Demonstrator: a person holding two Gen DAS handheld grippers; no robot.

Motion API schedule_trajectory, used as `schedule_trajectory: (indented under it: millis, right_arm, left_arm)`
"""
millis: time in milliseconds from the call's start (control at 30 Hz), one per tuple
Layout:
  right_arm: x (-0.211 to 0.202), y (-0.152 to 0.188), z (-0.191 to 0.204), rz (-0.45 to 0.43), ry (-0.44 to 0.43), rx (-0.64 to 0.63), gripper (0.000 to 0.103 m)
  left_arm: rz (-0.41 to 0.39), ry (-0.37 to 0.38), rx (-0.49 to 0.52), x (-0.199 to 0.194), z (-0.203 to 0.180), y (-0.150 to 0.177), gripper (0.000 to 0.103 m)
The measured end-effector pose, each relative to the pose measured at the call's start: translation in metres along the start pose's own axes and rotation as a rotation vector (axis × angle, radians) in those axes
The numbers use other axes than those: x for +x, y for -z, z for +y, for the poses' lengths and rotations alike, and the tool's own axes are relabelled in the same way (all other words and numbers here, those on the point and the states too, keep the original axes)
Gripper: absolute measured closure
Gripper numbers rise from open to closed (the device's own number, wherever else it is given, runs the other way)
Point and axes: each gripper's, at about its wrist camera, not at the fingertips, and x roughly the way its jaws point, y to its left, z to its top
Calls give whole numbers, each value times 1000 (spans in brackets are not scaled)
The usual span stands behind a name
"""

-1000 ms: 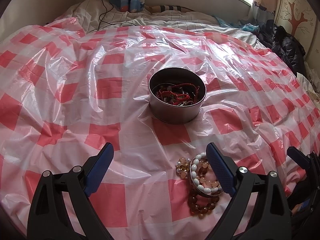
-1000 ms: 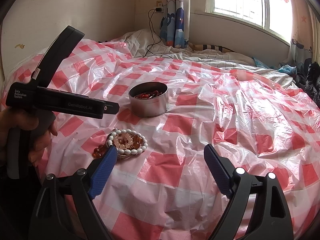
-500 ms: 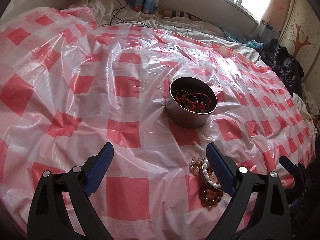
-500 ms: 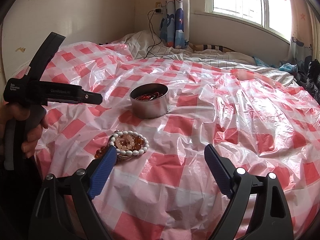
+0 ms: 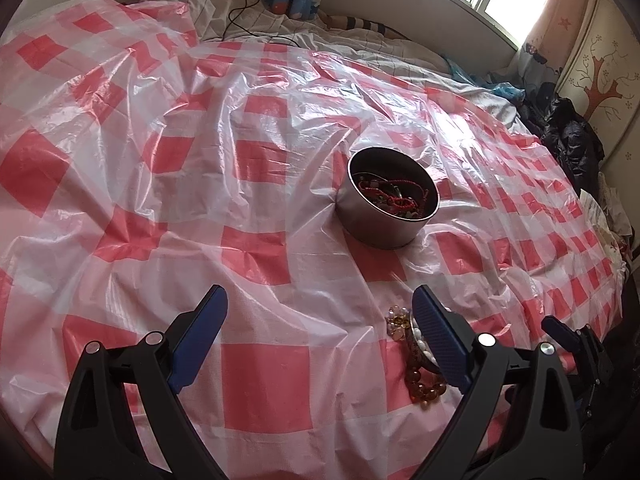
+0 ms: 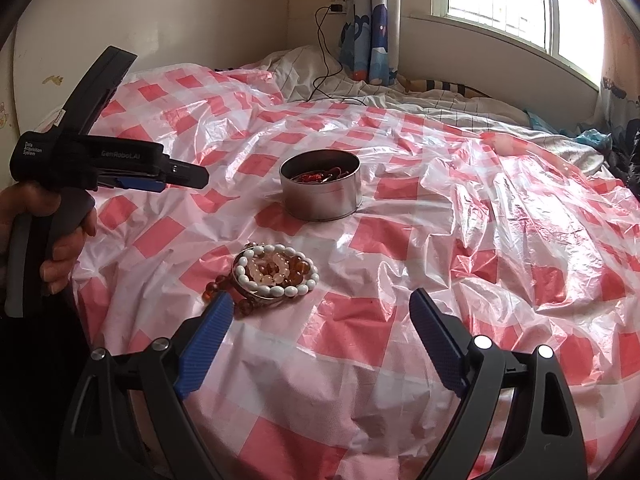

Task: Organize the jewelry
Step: 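Lower the right tool onto the silver bangle and close on it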

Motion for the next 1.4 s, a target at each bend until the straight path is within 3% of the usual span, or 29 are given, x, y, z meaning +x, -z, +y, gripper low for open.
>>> schedule_trajectory:
  millis: [433,700,767,800,833,933,1100,1400]
  right_arm:
    - [63,-27,7,111,-183,56,9]
    - [100,-30,14,194,-177,57,9]
    - [99,-30,9,188,-188,81,11]
    - [98,-30,6,186,-194,96,21]
    - [98,-30,1,186,-209,121,29]
    - [97,-30,-15,180,-248,213,40]
    - [95,-23,-51,162,-360,444,43]
    - [75,-11,-98,96,-327,651,44]
  left_arm:
    - [2,3,-9,3,-1,-2,13]
    - [-8,12,-4,-2,0,-5,13]
    - [-10,13,-5,-2,0,-6,13]
    - [-12,15,-6,-3,0,-7,13]
    - [-13,16,-6,-3,-1,-7,13]
    - [-13,17,-1,-2,-2,-7,13]
    - [-13,16,-1,-2,-3,-6,13]
    - [-12,16,3,0,-3,-5,13]
